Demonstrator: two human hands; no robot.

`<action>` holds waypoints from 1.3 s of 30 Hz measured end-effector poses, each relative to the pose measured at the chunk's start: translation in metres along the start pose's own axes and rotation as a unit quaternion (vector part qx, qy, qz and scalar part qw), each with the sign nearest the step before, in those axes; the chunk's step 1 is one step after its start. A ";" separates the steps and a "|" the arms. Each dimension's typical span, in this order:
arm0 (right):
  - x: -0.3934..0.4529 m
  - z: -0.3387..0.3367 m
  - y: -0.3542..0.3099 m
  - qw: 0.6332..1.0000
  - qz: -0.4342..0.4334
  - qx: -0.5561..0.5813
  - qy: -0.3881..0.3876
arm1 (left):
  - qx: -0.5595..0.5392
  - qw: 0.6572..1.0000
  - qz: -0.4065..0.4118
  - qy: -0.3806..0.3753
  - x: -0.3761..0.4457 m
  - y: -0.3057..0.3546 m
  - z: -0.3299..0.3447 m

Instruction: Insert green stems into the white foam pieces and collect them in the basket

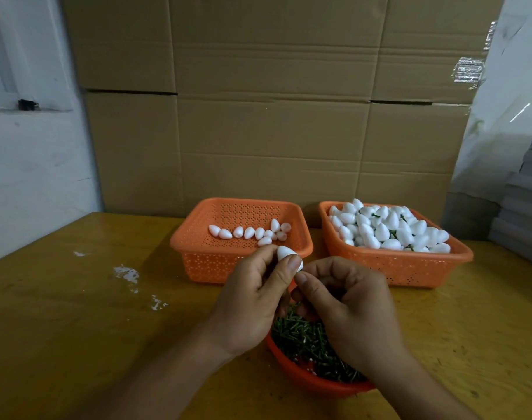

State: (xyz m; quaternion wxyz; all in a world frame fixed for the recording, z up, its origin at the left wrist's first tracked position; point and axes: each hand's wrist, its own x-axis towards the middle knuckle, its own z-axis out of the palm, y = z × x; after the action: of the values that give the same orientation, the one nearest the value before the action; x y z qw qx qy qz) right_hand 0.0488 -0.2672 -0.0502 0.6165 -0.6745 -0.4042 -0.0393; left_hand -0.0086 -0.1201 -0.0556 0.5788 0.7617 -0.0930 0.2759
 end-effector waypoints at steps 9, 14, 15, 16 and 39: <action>0.004 -0.004 0.001 0.995 0.026 0.084 -0.038 | -0.035 0.999 -0.011 0.010 0.001 -0.002 0.002; 0.008 -0.008 0.009 0.995 0.044 0.095 0.004 | -0.065 0.997 -0.027 -0.017 0.002 -0.002 0.001; 0.010 -0.010 0.012 0.995 0.047 0.087 0.027 | -0.066 0.997 -0.031 -0.020 0.002 -0.003 0.002; 0.013 -0.014 0.015 0.994 0.050 0.076 0.052 | -0.063 0.997 -0.033 -0.021 0.001 -0.004 0.002; 0.058 -0.072 0.101 0.900 -0.060 -0.347 0.256 | -0.024 0.998 -0.044 -0.024 -0.005 -0.007 0.005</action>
State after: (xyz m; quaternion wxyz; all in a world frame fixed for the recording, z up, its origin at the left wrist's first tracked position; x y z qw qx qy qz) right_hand 0.1792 -0.2918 -0.0822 0.4220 -0.7869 -0.2330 -0.3852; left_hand -0.0077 -0.1236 -0.0649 0.6060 0.7573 -0.0798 0.2299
